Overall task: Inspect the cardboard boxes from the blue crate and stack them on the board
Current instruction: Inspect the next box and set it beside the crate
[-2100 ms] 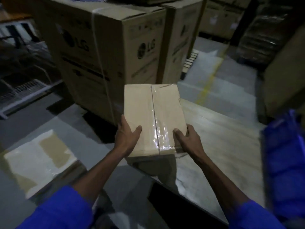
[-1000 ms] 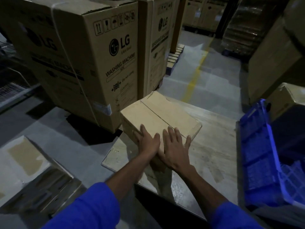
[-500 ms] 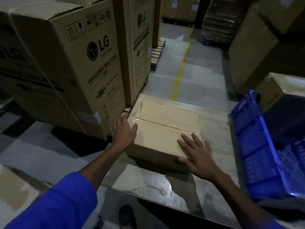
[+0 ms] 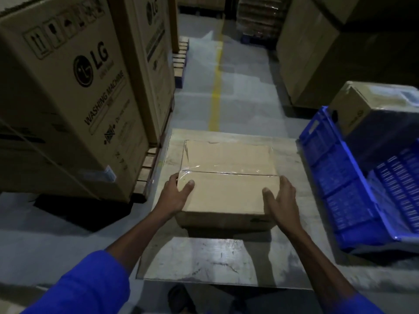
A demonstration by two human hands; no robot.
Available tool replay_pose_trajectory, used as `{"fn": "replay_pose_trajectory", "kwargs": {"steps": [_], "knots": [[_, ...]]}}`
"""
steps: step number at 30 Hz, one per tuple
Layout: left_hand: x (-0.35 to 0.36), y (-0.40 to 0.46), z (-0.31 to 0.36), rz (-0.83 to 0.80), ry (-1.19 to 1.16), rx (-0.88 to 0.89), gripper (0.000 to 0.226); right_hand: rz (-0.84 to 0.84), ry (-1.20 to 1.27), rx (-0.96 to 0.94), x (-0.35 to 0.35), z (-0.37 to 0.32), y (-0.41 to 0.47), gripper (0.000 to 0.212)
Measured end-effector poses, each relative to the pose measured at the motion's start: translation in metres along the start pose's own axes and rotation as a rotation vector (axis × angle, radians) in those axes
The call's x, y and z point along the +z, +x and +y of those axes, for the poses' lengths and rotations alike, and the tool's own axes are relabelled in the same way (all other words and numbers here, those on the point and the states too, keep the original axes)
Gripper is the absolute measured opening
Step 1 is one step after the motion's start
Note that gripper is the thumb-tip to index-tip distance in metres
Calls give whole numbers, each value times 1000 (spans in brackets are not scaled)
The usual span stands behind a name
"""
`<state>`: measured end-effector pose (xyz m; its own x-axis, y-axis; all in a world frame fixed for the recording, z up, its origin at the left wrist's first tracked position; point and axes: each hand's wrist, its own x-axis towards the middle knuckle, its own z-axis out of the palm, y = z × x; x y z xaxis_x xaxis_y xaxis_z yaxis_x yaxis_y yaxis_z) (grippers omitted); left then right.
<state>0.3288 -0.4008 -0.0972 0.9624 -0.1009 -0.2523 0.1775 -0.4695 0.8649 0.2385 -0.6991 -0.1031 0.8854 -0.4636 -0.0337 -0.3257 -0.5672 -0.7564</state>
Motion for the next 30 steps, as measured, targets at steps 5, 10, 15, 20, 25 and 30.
{"fn": "replay_pose_trajectory", "kwargs": {"steps": [5, 10, 15, 20, 25, 30], "knots": [[-15, 17, -2, -208, -196, -133, 89, -229, 173, 212, -20, -2, 20, 83], [-15, 19, 3, -285, -218, -149, 93, -331, 231, 131, -29, 3, 23, 85], [-22, 15, 4, -375, -322, -40, 104, -377, 377, 26, -50, 4, 21, 67], [-13, 11, 28, -292, -403, 75, 103, -227, 451, -34, -65, 3, 33, 39], [-7, 7, 52, -115, -571, -112, 83, -79, 565, 183, -69, 8, 41, 29], [-9, 8, 61, -27, -572, -185, 93, -135, 514, 293, -74, -1, 34, 42]]}}
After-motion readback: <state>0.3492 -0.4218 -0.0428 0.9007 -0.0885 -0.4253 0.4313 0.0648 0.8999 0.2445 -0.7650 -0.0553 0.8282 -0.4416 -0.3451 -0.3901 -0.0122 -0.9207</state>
